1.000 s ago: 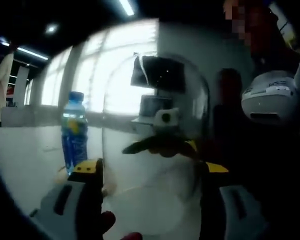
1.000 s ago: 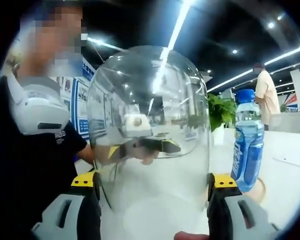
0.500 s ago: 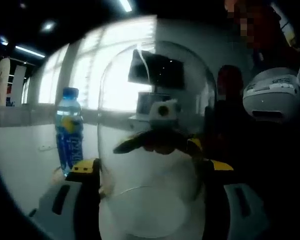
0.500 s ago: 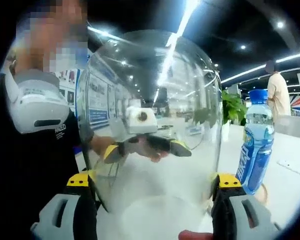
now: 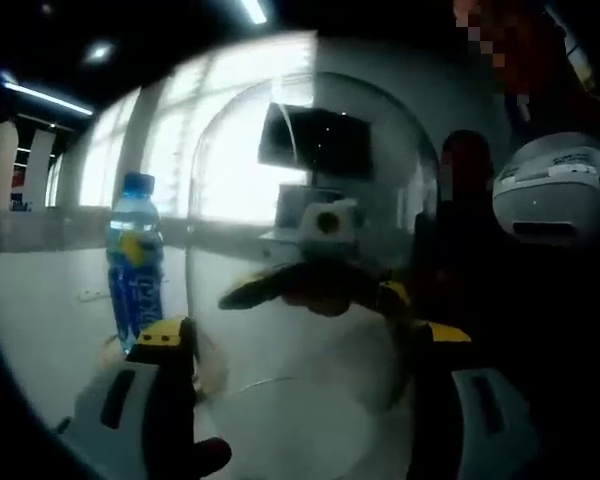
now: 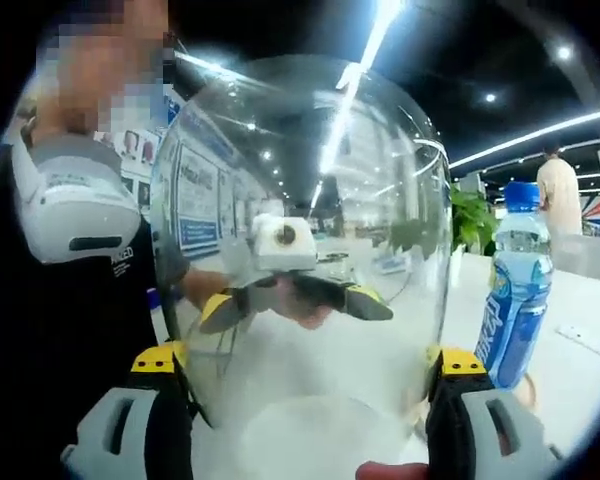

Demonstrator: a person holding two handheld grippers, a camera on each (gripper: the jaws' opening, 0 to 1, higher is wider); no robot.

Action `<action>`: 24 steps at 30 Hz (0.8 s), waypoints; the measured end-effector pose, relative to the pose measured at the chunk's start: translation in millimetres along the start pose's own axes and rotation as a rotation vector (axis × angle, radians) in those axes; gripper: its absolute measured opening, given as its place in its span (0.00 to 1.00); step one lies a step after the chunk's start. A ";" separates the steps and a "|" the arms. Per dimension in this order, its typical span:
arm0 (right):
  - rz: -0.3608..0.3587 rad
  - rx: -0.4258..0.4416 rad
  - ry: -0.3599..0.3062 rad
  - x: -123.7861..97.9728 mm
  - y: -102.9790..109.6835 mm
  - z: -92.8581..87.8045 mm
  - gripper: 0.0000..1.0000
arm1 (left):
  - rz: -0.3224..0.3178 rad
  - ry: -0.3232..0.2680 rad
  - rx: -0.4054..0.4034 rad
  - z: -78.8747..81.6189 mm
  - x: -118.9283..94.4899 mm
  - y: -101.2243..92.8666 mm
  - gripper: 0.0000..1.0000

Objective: Open the cover put in the Mizone put the cover back on

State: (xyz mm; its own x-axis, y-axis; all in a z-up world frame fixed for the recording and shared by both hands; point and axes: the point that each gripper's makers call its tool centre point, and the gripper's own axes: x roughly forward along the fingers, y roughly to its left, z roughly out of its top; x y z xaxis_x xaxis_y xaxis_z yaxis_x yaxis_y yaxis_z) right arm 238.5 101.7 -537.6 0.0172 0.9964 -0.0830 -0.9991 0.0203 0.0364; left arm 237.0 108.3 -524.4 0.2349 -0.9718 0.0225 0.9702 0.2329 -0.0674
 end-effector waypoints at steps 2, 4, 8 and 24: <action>-0.003 0.000 -0.008 0.3 -1.1 1.2 0.91 | 0.007 0.003 -0.002 0.6 2.8 0.3 0.78; -0.008 0.001 0.002 1.0 -2.2 1.6 0.91 | 0.015 0.010 -0.006 0.9 5.1 0.1 0.79; -0.011 0.007 -0.001 1.1 -3.4 1.9 0.91 | 0.017 0.002 -0.014 1.6 4.5 1.8 0.79; 0.006 0.058 -0.062 -2.7 -2.9 24.1 0.91 | 0.044 -0.026 -0.064 21.7 5.7 2.7 0.79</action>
State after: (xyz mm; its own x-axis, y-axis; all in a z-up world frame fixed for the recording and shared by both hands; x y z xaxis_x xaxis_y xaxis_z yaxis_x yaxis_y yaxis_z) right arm 242.3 101.0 -513.5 0.0151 0.9997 -0.0203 -0.9953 0.0169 0.0949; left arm 242.3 104.3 -502.7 0.2796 -0.9591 0.0436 0.9531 0.2718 -0.1328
